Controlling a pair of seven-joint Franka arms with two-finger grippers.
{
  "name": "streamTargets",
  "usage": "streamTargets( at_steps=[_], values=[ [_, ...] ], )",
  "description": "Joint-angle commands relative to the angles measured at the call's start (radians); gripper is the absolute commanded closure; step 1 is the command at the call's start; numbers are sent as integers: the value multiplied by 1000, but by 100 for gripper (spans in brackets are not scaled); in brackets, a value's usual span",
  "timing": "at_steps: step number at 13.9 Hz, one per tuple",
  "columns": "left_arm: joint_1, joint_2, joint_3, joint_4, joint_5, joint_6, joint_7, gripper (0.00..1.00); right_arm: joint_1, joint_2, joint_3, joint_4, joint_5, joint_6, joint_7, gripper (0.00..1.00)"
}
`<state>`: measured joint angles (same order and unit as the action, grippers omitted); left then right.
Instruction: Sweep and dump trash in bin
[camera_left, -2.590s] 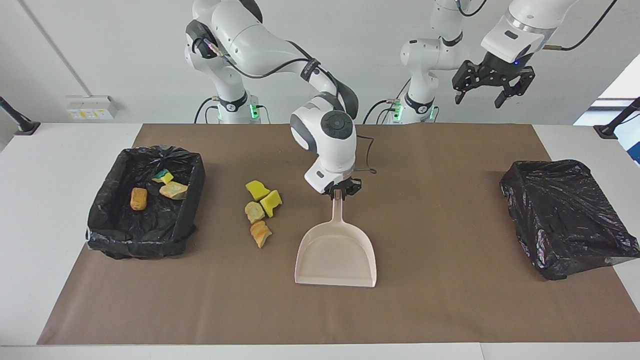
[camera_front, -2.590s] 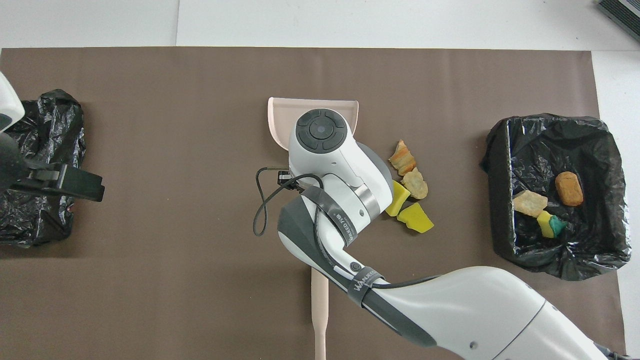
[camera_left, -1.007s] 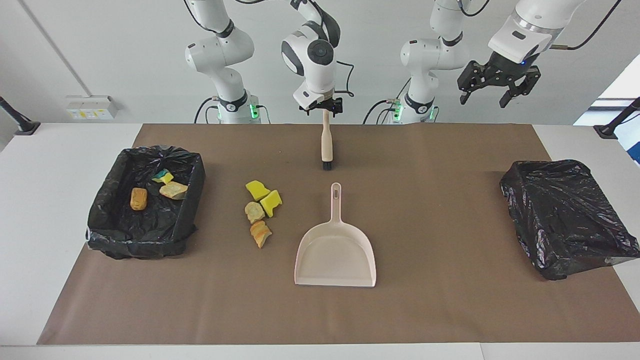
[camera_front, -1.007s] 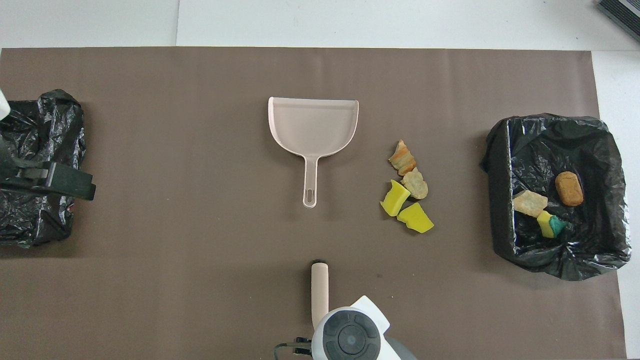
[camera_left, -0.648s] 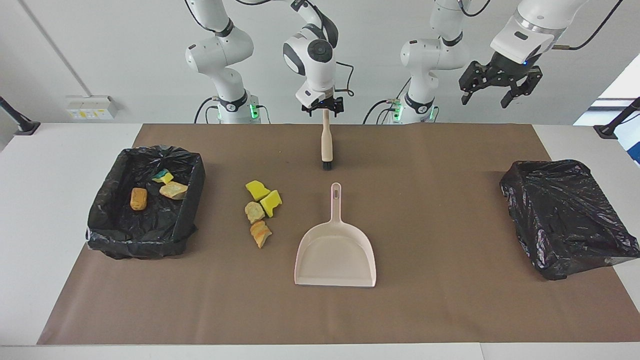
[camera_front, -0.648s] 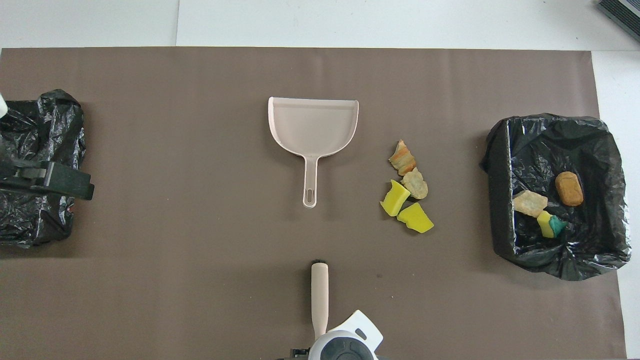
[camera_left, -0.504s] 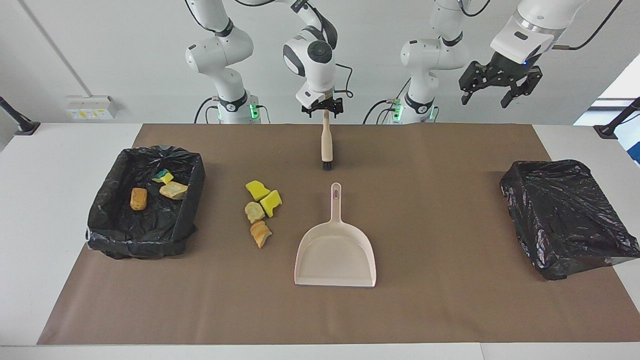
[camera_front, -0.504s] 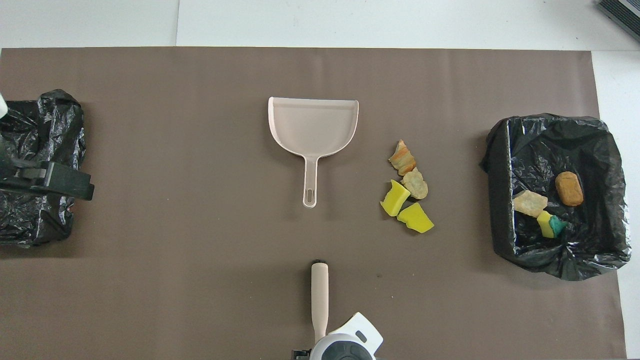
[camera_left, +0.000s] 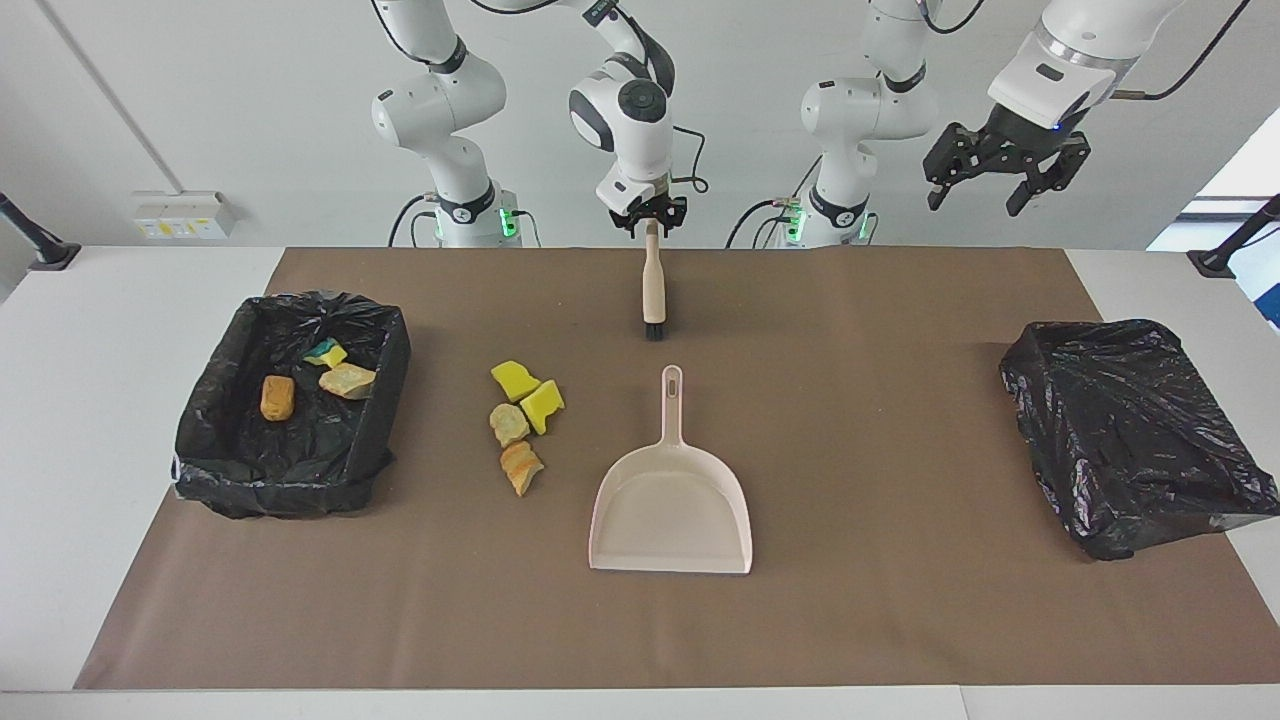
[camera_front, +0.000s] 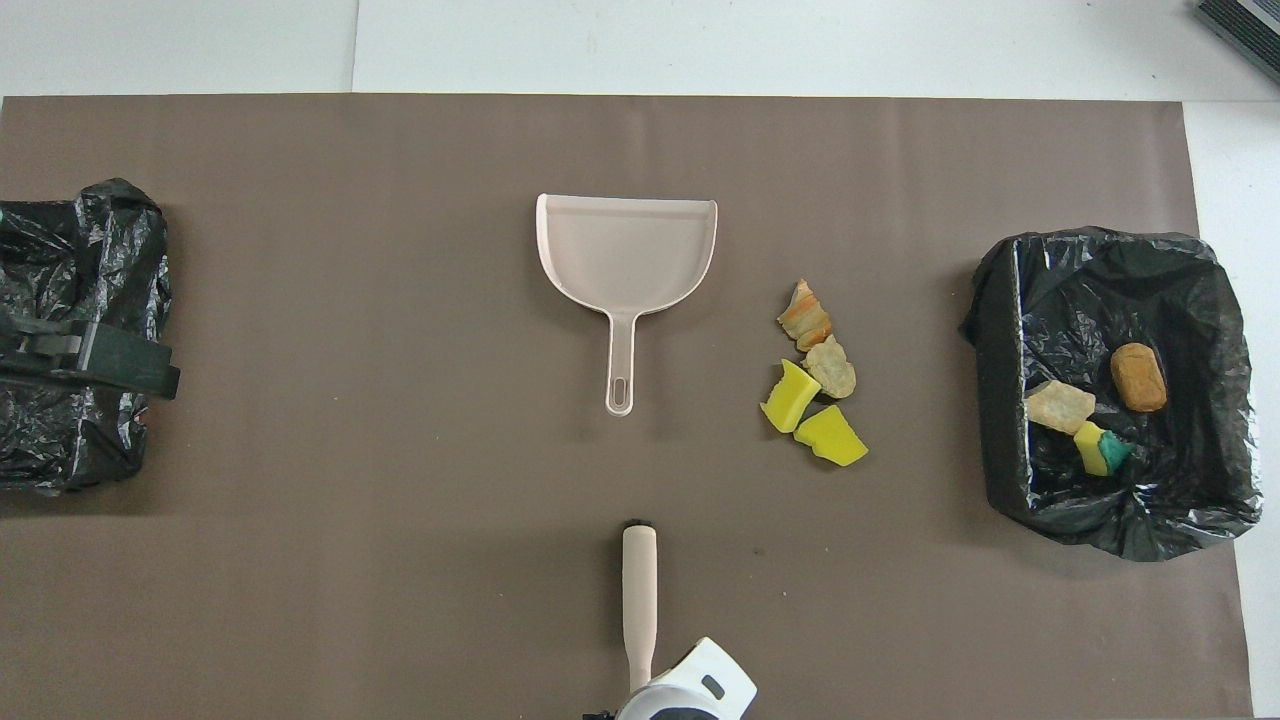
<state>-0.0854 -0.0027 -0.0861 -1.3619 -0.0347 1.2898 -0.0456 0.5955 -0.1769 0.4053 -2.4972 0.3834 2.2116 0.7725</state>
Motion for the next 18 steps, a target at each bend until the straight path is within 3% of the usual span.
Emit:
streamTargets(
  at_steps=[1,2,3,7,9,14,18],
  values=[
    [13,-23,-7,-23,10,-1,0,0,0,-13,-3,-20,34,28,-21,80],
    [13,-23,-7,-23,10,-4,0,0,0,-12,-3,-19,37,30,-19,93],
    [13,-23,-7,-23,10,-7,-2,0,-2,2,-3,-11,38,30,-12,100],
    [3,-23,-9,-23,9,6,-3,0,-29,14,-13,26,37,4,-47,100],
    [-2,-31,-14,-49,3,17,1,0,-78,-25,-20,61,16,-112,-71,100],
    [-46,-36,-23,-172,1,244,6,0,-302,-171,-22,135,-156,-436,-293,100],
    [-151,24,-21,-287,1,445,0,0,-456,-171,-20,159,-392,-480,-591,100]
  ],
)
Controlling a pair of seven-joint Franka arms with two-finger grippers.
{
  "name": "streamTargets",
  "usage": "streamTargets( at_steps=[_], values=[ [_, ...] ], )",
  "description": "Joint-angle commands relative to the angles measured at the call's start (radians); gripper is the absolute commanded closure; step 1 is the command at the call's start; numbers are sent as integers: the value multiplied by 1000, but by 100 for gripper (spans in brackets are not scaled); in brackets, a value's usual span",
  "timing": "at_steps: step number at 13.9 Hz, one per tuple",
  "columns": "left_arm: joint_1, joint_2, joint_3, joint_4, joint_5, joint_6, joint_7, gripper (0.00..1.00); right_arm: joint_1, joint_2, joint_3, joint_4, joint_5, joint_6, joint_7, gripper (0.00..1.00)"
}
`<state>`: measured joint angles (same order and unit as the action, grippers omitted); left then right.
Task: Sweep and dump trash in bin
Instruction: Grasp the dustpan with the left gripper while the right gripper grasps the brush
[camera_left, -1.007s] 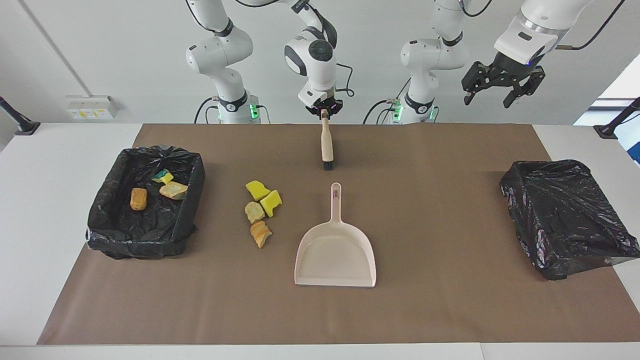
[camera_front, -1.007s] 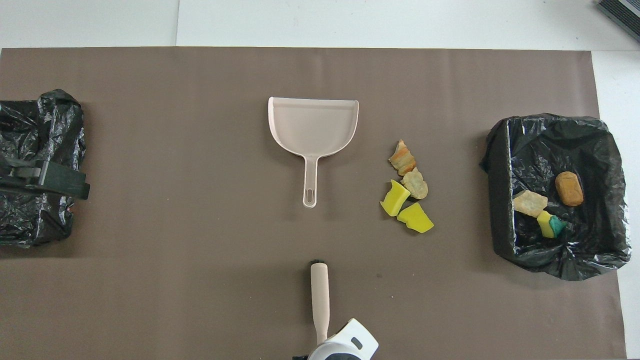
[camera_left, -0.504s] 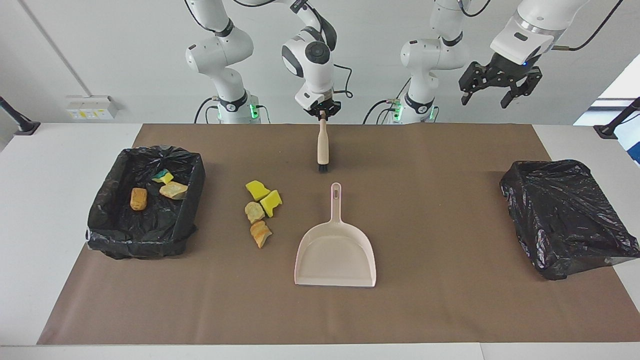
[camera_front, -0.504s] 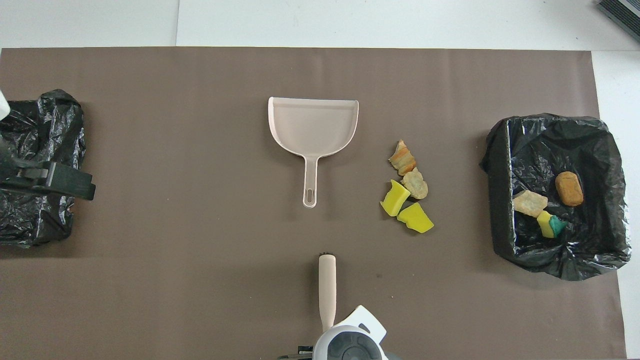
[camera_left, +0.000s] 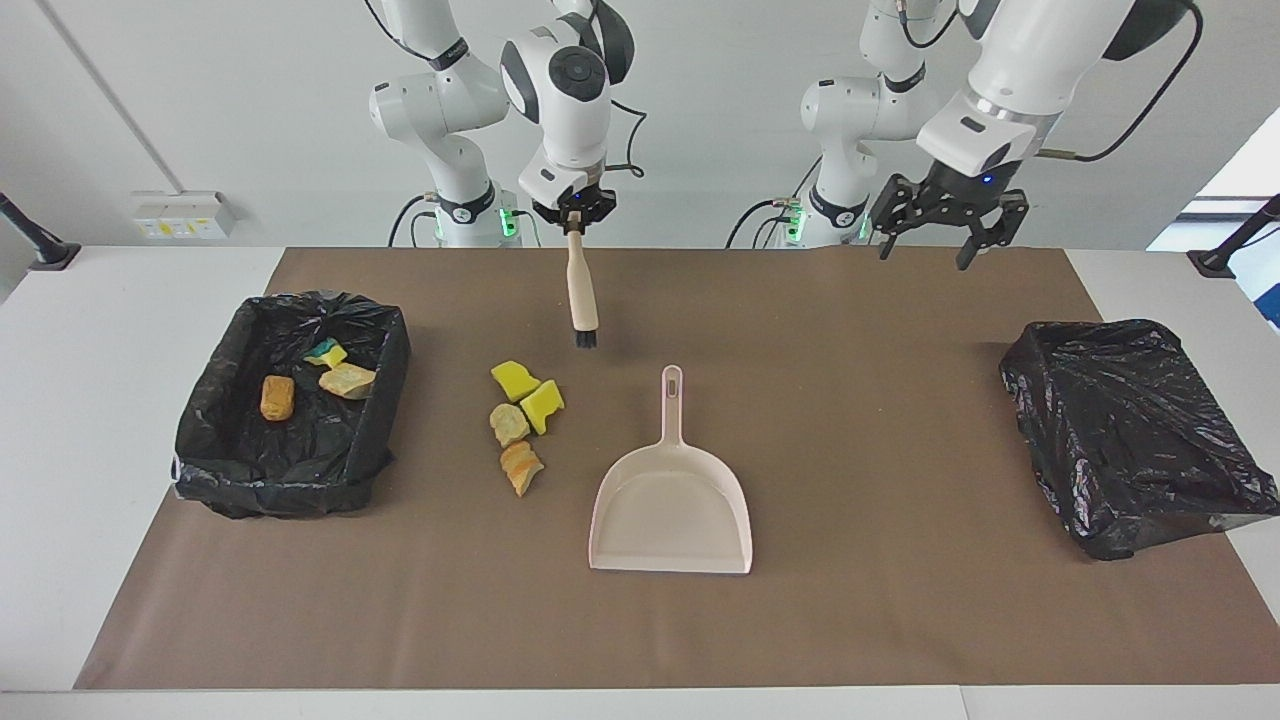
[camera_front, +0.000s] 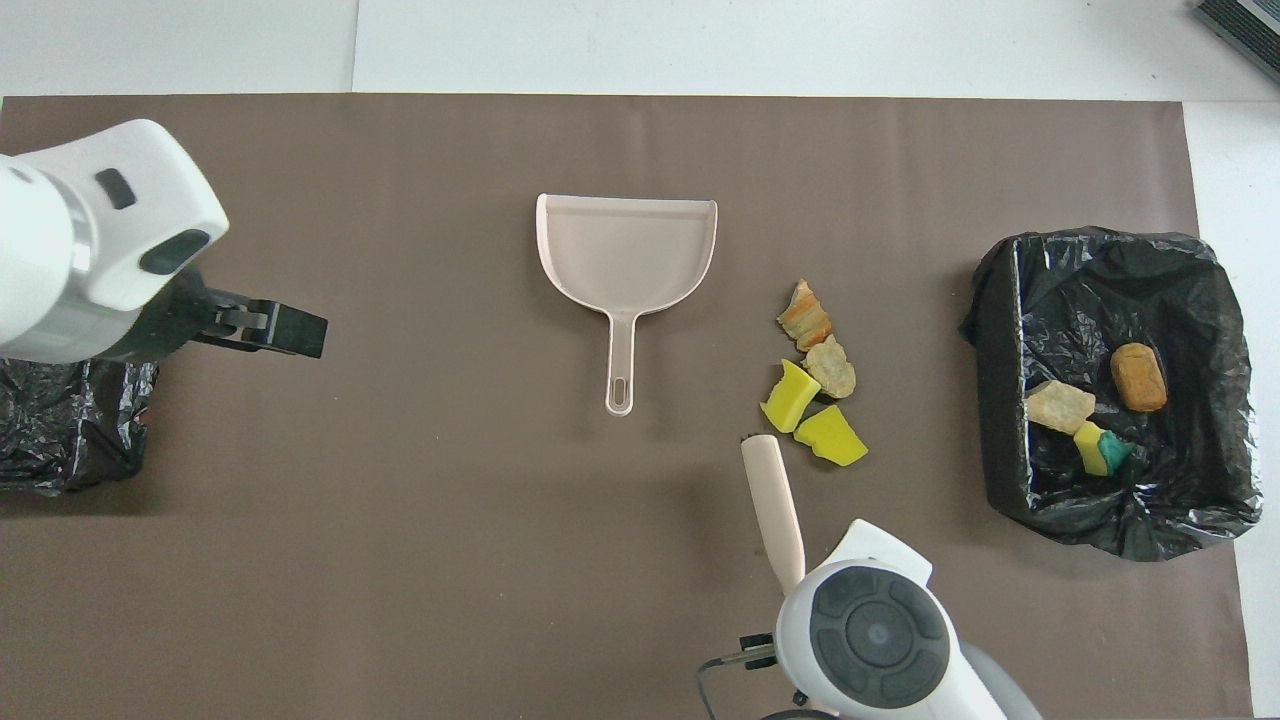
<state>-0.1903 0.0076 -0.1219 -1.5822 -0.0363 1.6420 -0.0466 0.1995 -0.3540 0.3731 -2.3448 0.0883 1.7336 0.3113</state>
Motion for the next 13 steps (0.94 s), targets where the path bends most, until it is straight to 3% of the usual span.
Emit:
streamTargets(
  at_steps=[1,4,7,10,13],
  values=[
    [-76,31,14,-81,3,139,-16,0,-90,10,15,7,-186,6,-221,100],
    [-154,139,14,-87,3,269,-157,0,-171,38,15,5,-335,70,-325,100],
    [-253,268,16,-84,13,408,-283,0,-282,127,15,24,-392,170,-328,100],
    [-310,353,16,-75,38,496,-349,0,-334,242,15,139,-404,165,-247,100],
    [-346,416,18,-64,53,552,-406,0,-324,332,26,142,-385,181,-68,100]
  ],
)
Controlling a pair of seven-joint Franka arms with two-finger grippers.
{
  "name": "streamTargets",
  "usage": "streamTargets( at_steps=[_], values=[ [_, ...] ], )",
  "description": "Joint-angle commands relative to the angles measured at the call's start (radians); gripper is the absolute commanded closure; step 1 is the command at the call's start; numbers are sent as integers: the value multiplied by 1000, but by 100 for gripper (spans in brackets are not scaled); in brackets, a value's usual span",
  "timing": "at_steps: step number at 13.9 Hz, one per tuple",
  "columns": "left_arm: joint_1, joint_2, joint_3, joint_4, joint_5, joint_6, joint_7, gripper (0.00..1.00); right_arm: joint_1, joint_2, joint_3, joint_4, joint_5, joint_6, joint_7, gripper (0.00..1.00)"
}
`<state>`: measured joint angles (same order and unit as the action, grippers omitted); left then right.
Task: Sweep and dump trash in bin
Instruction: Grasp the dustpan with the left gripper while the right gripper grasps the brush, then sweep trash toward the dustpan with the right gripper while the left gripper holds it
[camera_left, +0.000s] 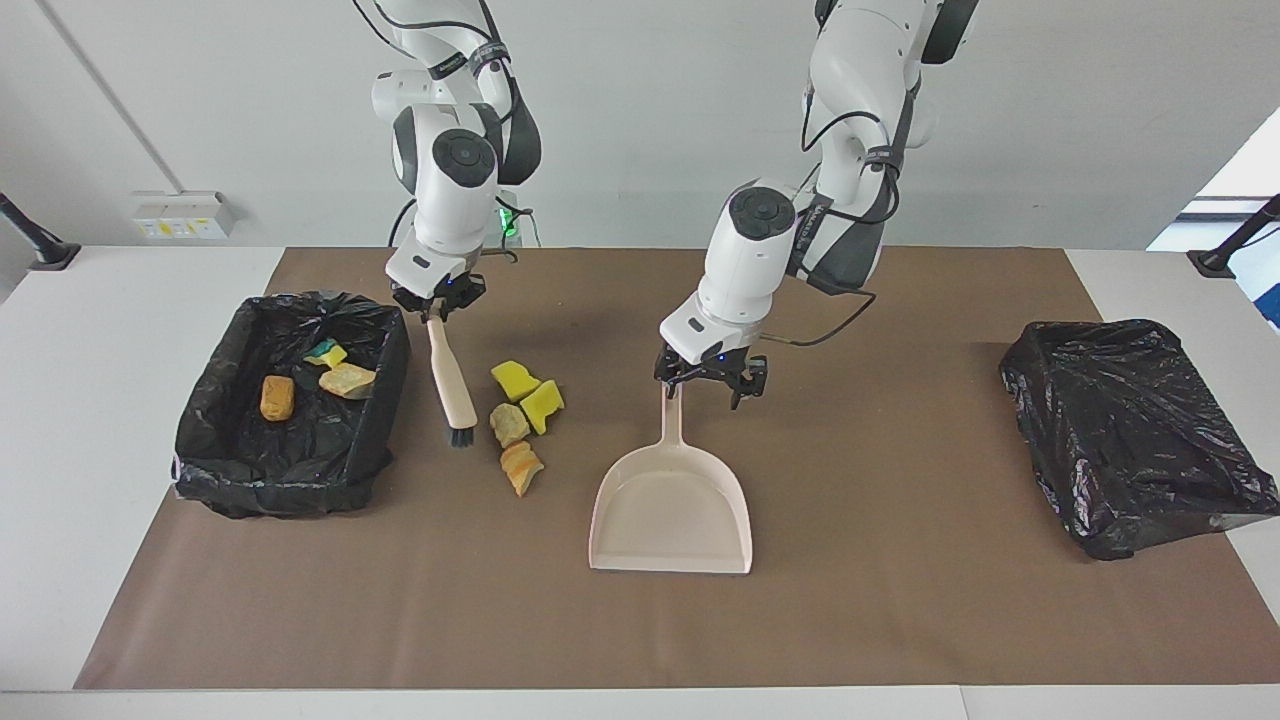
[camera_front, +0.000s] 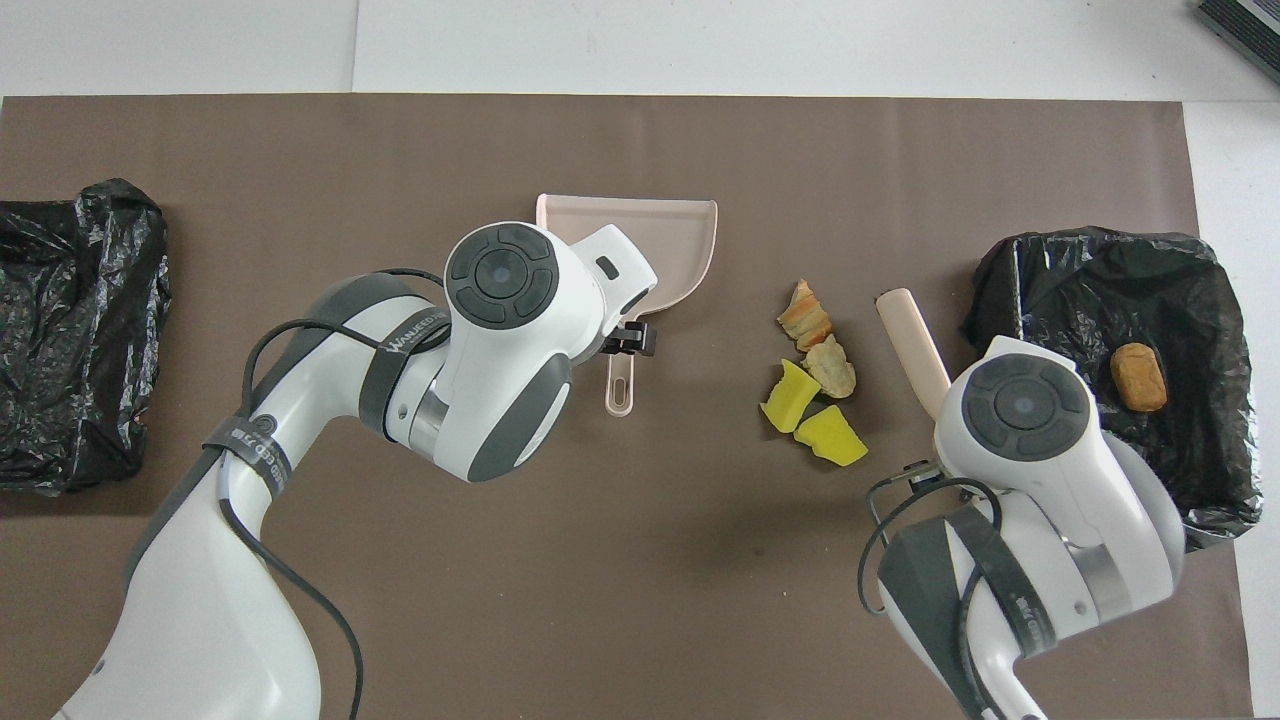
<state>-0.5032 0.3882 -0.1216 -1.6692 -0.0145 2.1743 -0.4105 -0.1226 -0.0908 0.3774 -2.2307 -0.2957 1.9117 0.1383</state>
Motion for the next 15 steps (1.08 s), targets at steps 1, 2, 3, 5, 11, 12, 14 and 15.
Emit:
streamTargets(
  at_steps=[1,2,3,5,11,12,14,15],
  values=[
    [-35,59,17,41,50,27,-65,0,4,69,21,22,22,0,121,100],
    [-37,70,17,48,65,30,-80,0,11,68,21,16,64,-5,113,100],
    [-38,84,16,49,82,32,-86,0,11,69,21,11,102,-13,109,100],
    [-51,109,17,55,85,88,-123,0,12,69,21,-12,200,-10,106,100],
    [-51,110,17,57,96,105,-123,81,55,53,15,5,405,-56,121,100],
    [-49,106,17,55,126,99,-119,91,46,28,8,20,399,-84,113,100],
    [-40,84,16,45,165,76,-100,100,9,-9,8,72,345,-178,115,100],
    [-35,61,17,43,165,32,-64,100,8,-27,8,77,322,-212,115,100]
  ],
)
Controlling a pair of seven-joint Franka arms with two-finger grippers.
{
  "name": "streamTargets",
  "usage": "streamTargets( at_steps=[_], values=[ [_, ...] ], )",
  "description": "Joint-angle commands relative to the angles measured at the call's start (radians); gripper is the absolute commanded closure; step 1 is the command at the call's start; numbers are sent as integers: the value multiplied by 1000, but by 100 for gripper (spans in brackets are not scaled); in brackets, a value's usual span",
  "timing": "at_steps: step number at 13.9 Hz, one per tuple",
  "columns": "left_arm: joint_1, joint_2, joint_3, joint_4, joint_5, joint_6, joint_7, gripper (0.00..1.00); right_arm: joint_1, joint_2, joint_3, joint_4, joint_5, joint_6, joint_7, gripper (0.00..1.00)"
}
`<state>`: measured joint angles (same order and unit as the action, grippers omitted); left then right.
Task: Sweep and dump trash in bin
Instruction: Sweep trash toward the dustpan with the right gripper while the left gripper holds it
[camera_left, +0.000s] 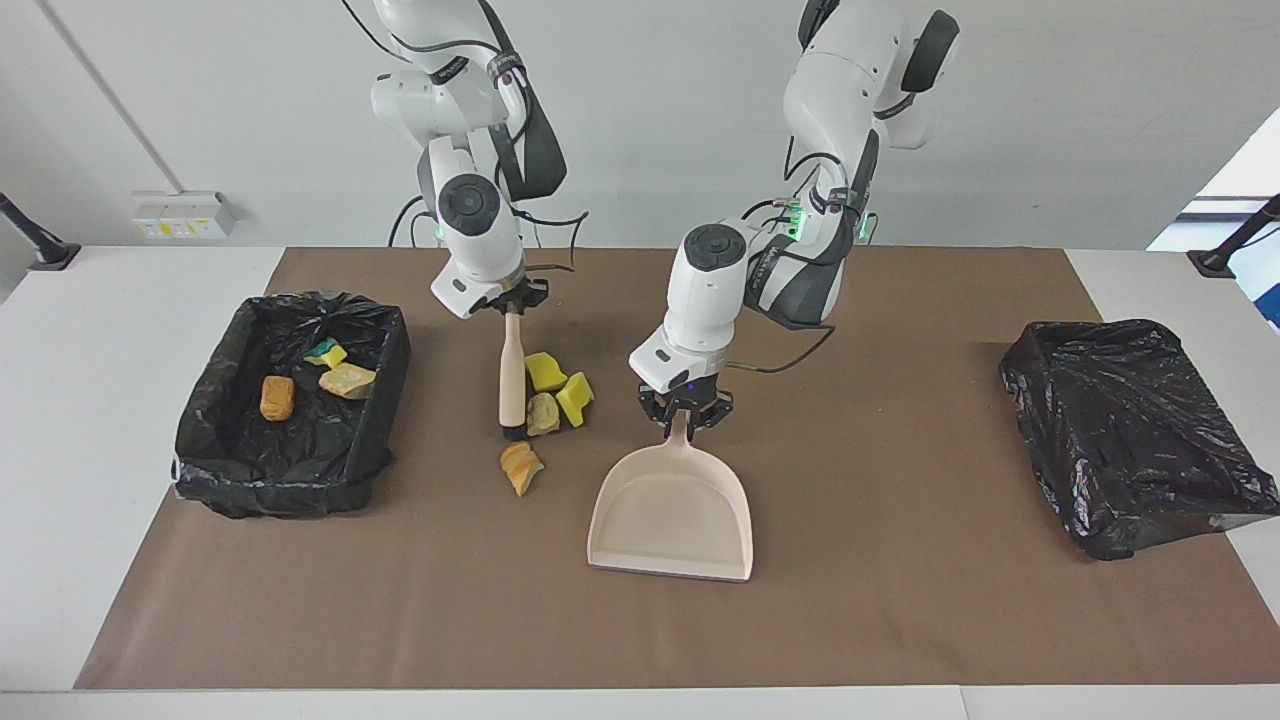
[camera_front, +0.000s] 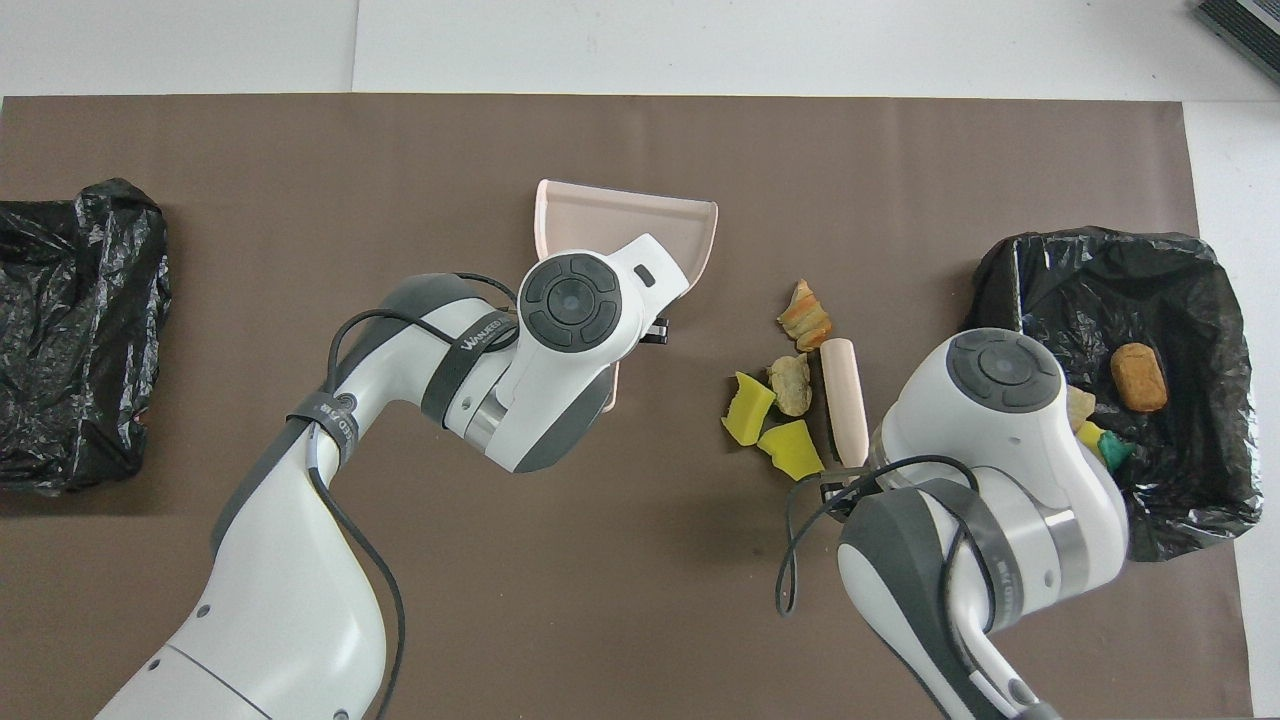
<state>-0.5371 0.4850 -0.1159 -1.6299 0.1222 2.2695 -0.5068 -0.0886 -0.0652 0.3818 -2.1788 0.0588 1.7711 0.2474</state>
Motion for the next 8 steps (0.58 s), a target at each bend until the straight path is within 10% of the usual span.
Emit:
streamTargets(
  at_steps=[1,8],
  values=[
    [8,-61,13,2,28,-124,110,100,-26,-83,3,13,-51,-91,9,100],
    [64,-307,18,-208,27,-383,777,100,-13,-217,14,-188,-36,-52,9,100]
  ],
)
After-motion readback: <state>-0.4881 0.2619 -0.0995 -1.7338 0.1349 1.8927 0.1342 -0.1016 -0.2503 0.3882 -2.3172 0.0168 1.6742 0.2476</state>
